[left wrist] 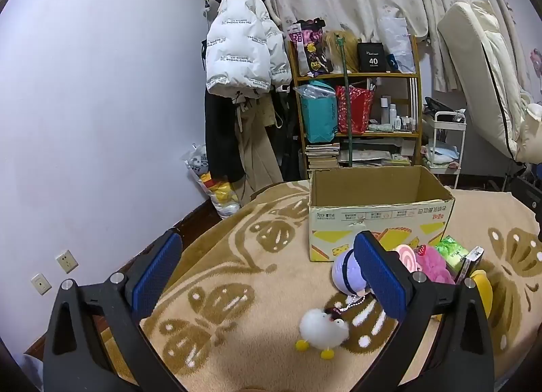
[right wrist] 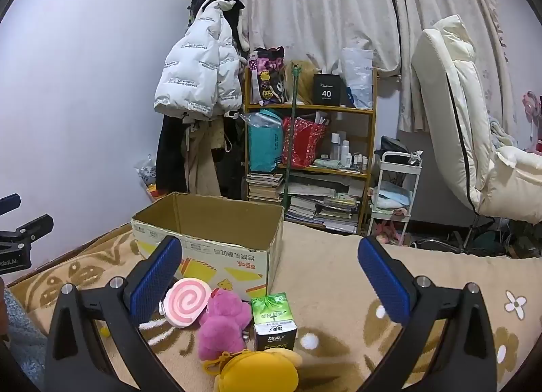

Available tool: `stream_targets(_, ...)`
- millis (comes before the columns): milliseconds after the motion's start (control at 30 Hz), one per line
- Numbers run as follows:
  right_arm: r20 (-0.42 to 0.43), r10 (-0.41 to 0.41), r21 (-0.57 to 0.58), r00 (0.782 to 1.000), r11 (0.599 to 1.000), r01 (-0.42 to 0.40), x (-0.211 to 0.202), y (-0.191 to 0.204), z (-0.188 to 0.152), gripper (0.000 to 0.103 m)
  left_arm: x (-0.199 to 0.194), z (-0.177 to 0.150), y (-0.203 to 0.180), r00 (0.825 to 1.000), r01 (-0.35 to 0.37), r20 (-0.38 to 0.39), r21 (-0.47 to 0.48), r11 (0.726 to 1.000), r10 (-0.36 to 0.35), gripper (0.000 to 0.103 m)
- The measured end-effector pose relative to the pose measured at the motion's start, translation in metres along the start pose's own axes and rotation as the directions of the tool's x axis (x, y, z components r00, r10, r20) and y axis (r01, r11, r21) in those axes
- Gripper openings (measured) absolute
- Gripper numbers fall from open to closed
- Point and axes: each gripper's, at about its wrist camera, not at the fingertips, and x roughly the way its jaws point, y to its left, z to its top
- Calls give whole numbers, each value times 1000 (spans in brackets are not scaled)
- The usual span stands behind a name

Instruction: Organize soft objects

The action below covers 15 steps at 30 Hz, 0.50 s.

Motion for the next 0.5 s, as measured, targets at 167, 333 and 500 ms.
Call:
stream_targets(167, 4, 3, 2, 1000, 1000, -3, 0, 0, 0, 103, 0, 0, 0, 1000, -2, 11, -1, 1000, 2, 101)
stream_targets(333, 3, -5, -5, 1000, 1000, 5, 0, 1, 0, 103, 1, 0, 0, 1000, -1, 9, -3, 1000, 1, 101)
stream_targets(500, 4, -4, -5, 1000, 1000, 4, 0, 1, -1, 103, 2, -2, -3, 1000, 1, 10, -6, 1000, -1, 101)
